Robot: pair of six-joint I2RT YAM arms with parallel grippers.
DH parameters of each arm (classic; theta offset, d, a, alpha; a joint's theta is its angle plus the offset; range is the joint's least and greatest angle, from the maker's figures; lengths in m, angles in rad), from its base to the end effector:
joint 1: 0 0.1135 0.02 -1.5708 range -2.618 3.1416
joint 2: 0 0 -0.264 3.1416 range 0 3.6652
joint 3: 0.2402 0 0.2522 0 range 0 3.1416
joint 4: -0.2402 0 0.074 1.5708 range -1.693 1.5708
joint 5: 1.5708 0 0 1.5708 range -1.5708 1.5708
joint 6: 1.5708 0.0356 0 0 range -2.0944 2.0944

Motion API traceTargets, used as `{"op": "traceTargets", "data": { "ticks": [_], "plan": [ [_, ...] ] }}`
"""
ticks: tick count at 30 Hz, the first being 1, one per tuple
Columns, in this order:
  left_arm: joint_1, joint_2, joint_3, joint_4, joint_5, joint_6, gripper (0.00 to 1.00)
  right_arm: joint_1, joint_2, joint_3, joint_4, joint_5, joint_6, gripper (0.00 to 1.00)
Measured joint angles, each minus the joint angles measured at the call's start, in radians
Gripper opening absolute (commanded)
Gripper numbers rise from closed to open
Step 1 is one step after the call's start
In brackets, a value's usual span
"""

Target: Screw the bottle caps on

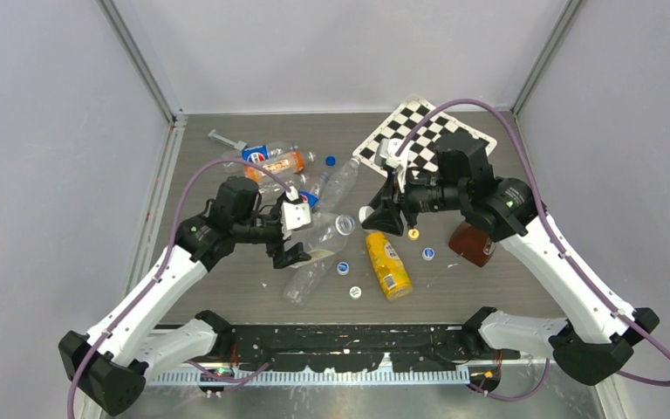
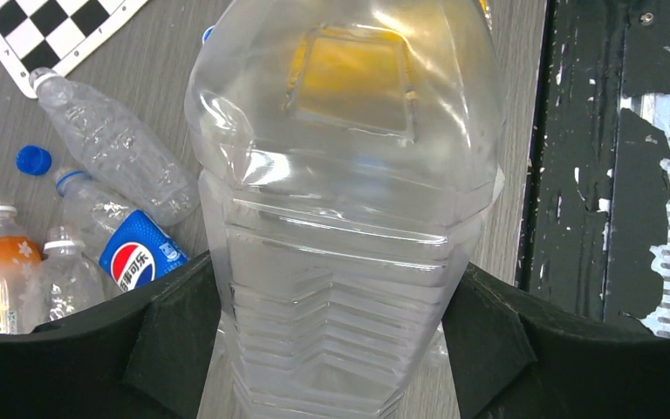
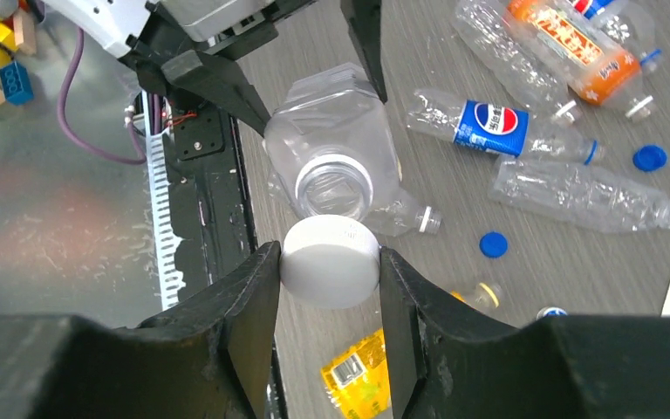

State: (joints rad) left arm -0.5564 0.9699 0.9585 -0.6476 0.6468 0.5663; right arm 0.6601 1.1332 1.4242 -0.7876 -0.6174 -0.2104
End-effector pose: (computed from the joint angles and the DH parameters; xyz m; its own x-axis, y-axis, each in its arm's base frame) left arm 0.1562 -0.1224 0.3257 0.0044 0.5015 -0.8652 0.9761 0.1860 0.1128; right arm 0.1581 0.1488 0.4313 -0.1797 -0.3550 -0.9174 -0.9608 0.2637 0.0861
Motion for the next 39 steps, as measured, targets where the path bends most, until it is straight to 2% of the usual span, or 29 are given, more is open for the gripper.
{"op": "traceTargets", "data": {
  "ticks": [10, 18, 39],
  "plan": [
    [0.000, 0.003, -0.003, -0.009, -0.027, 0.000, 0.00, 0.040, 0.084, 0.000, -0.012, -0.068, -0.262, 0.17],
    [-0.003, -0.008, -0.012, -0.010, -0.025, -0.001, 0.00, 0.061, 0.135, 0.000, -0.015, -0.065, -0.381, 0.16],
    [-0.027, -0.009, -0.016, -0.067, -0.041, -0.002, 0.00, 0.102, 0.166, 0.000, -0.056, -0.100, -0.477, 0.16]
  ]
}}
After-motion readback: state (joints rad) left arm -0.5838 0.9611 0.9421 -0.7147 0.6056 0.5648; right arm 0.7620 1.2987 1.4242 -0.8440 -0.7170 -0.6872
